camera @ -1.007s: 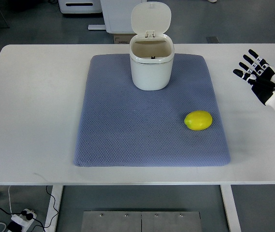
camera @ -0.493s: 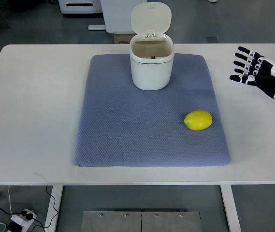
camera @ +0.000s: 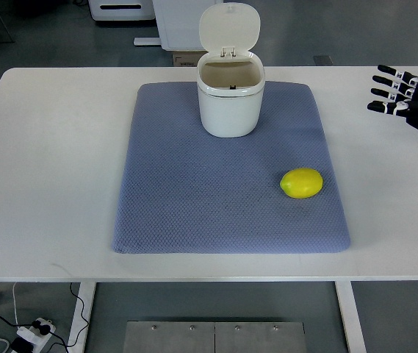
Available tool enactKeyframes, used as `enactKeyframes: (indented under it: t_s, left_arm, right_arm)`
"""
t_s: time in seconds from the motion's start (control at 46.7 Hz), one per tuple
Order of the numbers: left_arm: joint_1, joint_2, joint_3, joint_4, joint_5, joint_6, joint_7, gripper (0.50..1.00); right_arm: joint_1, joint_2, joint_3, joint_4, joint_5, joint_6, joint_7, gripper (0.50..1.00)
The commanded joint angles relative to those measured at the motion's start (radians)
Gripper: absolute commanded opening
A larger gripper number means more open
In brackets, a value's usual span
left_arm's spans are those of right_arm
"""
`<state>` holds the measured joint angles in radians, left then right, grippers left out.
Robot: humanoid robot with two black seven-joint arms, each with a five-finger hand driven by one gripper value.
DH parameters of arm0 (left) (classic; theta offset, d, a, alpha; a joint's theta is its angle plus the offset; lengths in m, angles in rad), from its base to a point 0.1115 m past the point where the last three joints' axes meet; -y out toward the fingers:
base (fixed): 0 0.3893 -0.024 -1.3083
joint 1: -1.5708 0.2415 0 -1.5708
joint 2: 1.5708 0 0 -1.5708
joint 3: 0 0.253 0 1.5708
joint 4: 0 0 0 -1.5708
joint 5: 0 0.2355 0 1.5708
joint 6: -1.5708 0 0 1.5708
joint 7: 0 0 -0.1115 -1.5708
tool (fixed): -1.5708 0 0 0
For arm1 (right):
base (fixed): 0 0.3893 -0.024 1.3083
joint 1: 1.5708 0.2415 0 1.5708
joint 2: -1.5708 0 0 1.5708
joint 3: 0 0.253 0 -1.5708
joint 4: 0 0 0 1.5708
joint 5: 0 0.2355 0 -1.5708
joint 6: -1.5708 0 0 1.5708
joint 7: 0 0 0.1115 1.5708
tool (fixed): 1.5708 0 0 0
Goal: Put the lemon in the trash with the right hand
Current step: 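Raise the right hand and rotate it palm-down above the mat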
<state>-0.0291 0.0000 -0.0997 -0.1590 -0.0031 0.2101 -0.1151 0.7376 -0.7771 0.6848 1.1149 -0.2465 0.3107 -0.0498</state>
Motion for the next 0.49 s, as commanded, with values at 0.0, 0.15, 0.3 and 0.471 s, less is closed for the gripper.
enactKeyframes:
  t_s: [0.0,0.15,0.3,0.471]
  left_arm:
    - [0.0,0.0,0.0,-0.001,0.0,0.0,0.0,1.0]
    - [0.0,0.0,0.0,0.001,0.0,0.0,0.0,1.0]
    - [0.0,0.0,0.0,0.001,0.0,0.0,0.0,1.0]
    - [0.0,0.0,0.0,0.001,0.0,0.0,0.0,1.0]
  right_arm:
    - [0.0,-0.002,-0.001,-0.001,0.001,0.037,-0.027,1.0]
    - [0.014,0.001,-0.005,0.002,-0.002,0.048,-0.024,1.0]
    - [0.04,-0.002,-0.019,0.011,-0.022,0.05,-0.027,1.0]
    - [0.071,-0.001,-0.036,0.013,-0.16,0.039,-0.019,1.0]
